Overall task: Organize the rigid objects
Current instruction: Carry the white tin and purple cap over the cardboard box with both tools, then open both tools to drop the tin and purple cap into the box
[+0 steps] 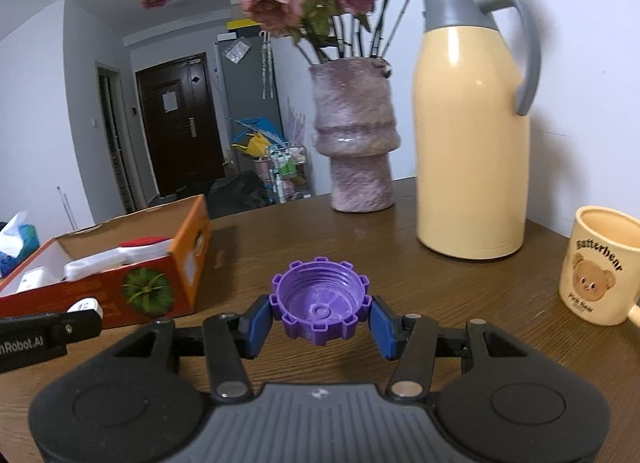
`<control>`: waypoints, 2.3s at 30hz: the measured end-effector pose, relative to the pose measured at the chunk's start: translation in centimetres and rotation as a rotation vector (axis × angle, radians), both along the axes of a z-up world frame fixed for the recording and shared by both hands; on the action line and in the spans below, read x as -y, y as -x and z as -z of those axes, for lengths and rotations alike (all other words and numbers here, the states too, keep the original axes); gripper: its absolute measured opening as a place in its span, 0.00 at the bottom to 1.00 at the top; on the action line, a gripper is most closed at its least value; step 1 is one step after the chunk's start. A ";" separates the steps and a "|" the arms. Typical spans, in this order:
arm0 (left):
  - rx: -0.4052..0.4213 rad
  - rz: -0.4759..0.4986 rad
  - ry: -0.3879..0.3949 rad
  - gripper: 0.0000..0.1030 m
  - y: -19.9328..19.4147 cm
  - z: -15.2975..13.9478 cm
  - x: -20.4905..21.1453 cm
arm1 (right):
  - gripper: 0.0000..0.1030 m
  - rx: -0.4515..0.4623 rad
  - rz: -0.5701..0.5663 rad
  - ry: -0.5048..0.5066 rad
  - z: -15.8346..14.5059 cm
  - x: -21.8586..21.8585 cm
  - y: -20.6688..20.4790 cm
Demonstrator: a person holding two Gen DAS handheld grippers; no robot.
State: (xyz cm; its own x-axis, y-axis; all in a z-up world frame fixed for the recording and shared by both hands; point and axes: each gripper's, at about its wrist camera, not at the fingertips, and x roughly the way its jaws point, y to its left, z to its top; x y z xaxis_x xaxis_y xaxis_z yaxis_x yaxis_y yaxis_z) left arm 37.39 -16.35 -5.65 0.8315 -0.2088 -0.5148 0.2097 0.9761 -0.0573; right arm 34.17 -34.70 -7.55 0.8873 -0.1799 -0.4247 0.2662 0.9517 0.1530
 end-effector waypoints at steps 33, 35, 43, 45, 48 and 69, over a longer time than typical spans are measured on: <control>0.067 -0.154 0.078 0.39 -4.9 -2.8 -11.1 | 0.50 0.072 -0.207 0.039 -2.7 -11.7 -6.1; 0.070 -0.159 0.077 0.39 -5.7 -2.8 -11.2 | 0.50 0.075 -0.211 0.034 -2.8 -11.6 -6.9; 0.089 -0.185 0.055 0.39 -8.5 -2.6 -11.2 | 0.50 0.092 -0.244 0.013 -3.0 -11.4 -9.9; 0.092 -0.192 0.052 0.39 -9.3 -2.5 -11.2 | 0.50 0.093 -0.248 0.016 -3.0 -11.4 -10.7; 0.099 -0.202 0.043 0.39 -10.3 -2.5 -11.1 | 0.50 0.093 -0.258 0.009 -3.0 -11.6 -11.9; 0.099 -0.238 -0.020 0.39 -16.9 -1.2 -10.3 | 0.50 0.068 -0.281 0.040 -3.3 -13.0 -18.9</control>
